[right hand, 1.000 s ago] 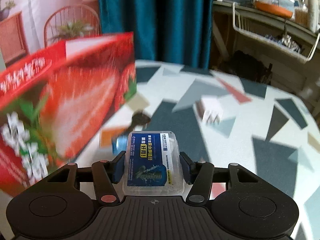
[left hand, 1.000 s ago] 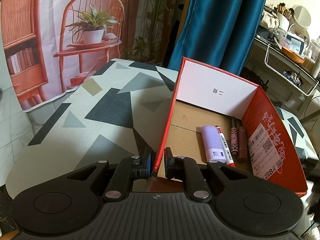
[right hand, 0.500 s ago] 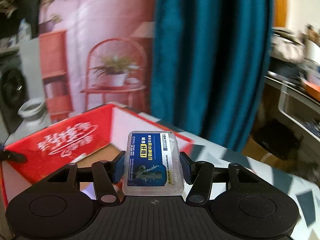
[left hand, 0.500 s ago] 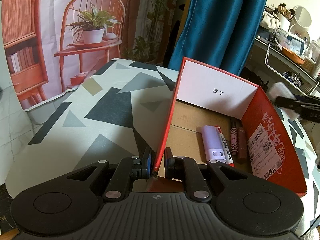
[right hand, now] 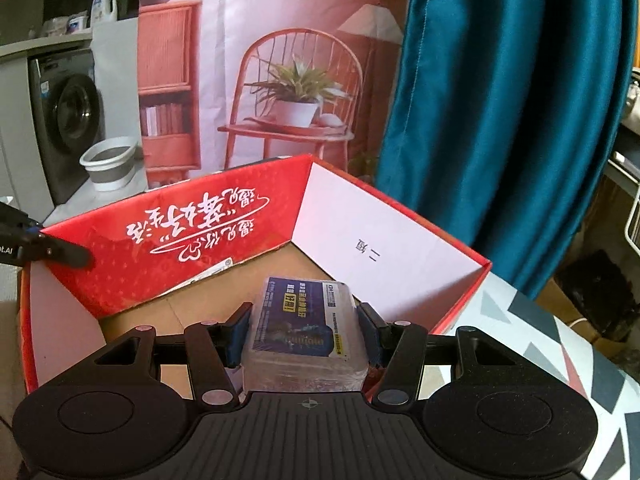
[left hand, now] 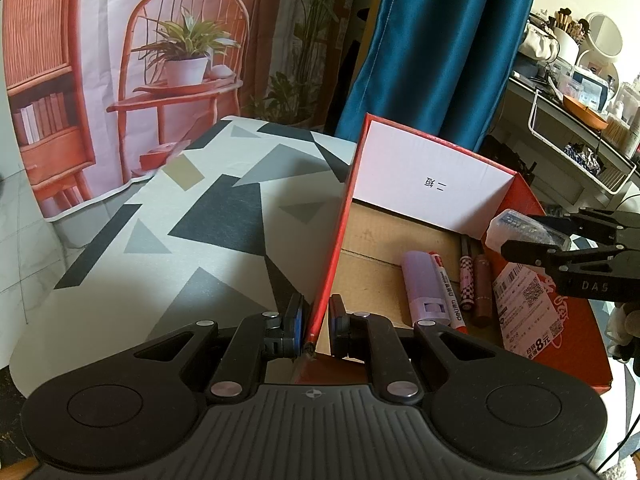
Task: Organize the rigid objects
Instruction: 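Carry the plastic box into the red box and release it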
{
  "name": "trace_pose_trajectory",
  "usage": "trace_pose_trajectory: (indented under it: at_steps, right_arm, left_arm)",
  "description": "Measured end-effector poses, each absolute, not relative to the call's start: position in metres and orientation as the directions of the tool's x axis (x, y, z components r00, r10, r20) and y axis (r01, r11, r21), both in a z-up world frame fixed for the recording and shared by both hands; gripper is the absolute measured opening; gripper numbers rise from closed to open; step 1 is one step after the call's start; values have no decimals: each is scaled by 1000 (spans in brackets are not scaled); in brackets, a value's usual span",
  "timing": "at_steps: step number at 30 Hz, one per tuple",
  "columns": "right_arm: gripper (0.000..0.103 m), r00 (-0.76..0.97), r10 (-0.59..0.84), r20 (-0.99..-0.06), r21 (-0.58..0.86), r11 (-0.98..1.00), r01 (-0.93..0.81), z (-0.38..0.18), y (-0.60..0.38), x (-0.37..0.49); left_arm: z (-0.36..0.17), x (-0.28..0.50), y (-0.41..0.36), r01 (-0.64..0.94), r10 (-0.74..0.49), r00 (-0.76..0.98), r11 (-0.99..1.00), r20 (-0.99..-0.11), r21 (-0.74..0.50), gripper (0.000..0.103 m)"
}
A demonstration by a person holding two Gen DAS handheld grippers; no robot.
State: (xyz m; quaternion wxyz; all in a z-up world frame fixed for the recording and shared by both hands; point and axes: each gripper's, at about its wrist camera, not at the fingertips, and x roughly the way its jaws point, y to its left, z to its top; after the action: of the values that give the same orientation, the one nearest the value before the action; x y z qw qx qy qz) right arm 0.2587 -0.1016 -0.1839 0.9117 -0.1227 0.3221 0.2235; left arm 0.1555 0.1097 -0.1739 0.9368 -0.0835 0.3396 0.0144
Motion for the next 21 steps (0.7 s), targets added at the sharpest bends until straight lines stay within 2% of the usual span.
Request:
trace_pose_trajectory:
  at_steps: [21]
  right_arm:
    - [52, 668, 345, -660, -48, 867, -496, -191, -103, 254]
  left_arm:
    - [-175, 156, 110, -84, -31, 769, 985, -638, -149, 13]
